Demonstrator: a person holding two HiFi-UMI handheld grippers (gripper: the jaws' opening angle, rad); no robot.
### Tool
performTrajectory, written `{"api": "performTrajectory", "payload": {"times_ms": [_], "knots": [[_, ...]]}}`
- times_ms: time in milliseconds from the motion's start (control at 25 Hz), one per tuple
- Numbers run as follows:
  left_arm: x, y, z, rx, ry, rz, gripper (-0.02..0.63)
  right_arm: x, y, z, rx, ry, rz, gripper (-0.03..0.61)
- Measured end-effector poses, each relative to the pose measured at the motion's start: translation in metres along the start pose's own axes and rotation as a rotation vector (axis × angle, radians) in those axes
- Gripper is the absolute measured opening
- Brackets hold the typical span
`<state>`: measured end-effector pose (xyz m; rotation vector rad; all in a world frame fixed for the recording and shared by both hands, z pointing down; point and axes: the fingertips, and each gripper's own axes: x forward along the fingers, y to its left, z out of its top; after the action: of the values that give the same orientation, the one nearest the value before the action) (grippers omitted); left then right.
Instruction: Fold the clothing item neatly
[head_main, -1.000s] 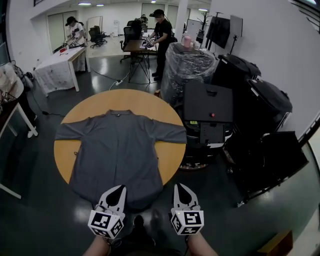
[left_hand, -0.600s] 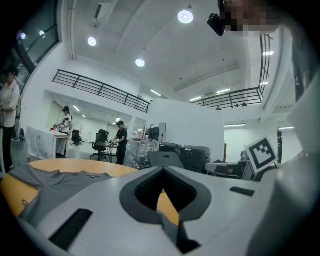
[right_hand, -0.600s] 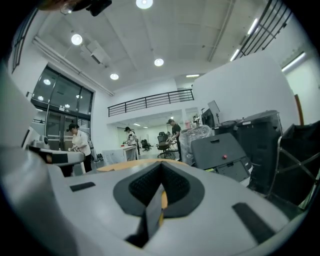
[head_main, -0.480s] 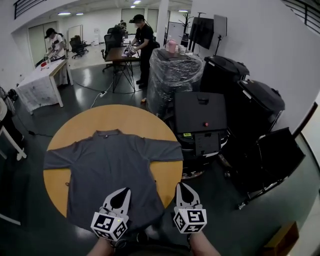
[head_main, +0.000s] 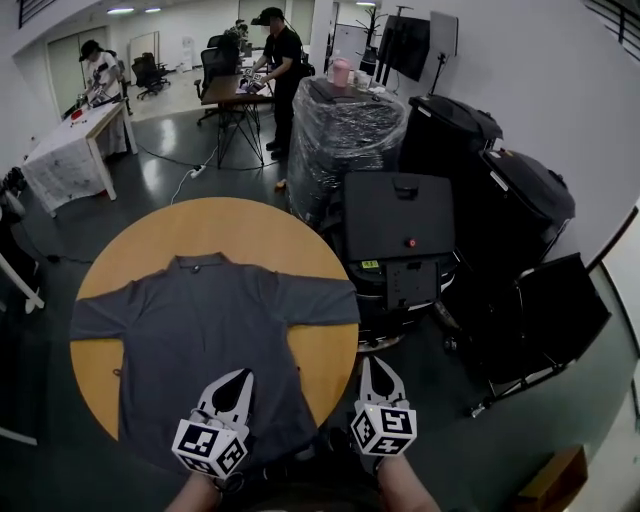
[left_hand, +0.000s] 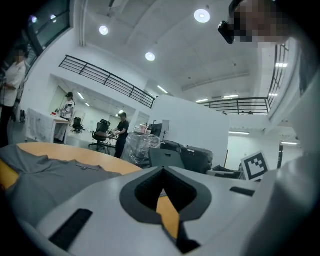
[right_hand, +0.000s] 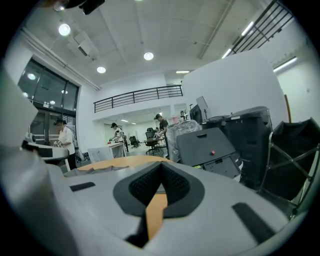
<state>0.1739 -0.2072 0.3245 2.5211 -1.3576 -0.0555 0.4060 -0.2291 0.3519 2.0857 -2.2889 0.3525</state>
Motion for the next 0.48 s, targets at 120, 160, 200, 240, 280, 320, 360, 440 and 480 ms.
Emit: {"api": "performTrajectory", "payload": {"times_ms": [120,160,200,240,280,320,360,440,480], "knots": [[0.02,-0.006,0.004,-0.035,-0.009,0.033,0.008,0.024,-0.027,0.008,0.015,-0.003,0.01,-0.012],[0.027,-0.01,0.005,-0.033,-0.012,0.042,0.008,0.031,-0.037,0.011,0.018,-0.001,0.02,-0.012],[0.035,-0.015,0.005,-0.028,-0.013,0.051,0.008,0.038,-0.046,0.012,0.018,0.003,0.03,-0.012],[0.044,-0.02,0.005,-0.024,-0.014,0.061,0.008,0.045,-0.056,0.013,0.015,0.008,0.038,-0.012],[0.053,-0.025,0.005,-0.023,-0.014,0.069,0.008,0.052,-0.066,0.013,0.012,0.013,0.044,-0.012],[0.062,-0.031,0.005,-0.027,-0.013,0.077,0.008,0.059,-0.075,0.014,0.011,0.018,0.048,-0.012],[0.071,-0.037,0.005,-0.032,-0.011,0.083,0.008,0.065,-0.085,0.014,0.011,0.024,0.052,-0.012],[0.089,-0.05,0.004,-0.031,-0.003,0.089,0.008,0.077,-0.101,0.012,0.007,0.043,0.064,-0.012],[0.097,-0.057,0.003,-0.02,-0.001,0.089,0.008,0.083,-0.107,0.009,0.005,0.053,0.073,-0.012]]}}
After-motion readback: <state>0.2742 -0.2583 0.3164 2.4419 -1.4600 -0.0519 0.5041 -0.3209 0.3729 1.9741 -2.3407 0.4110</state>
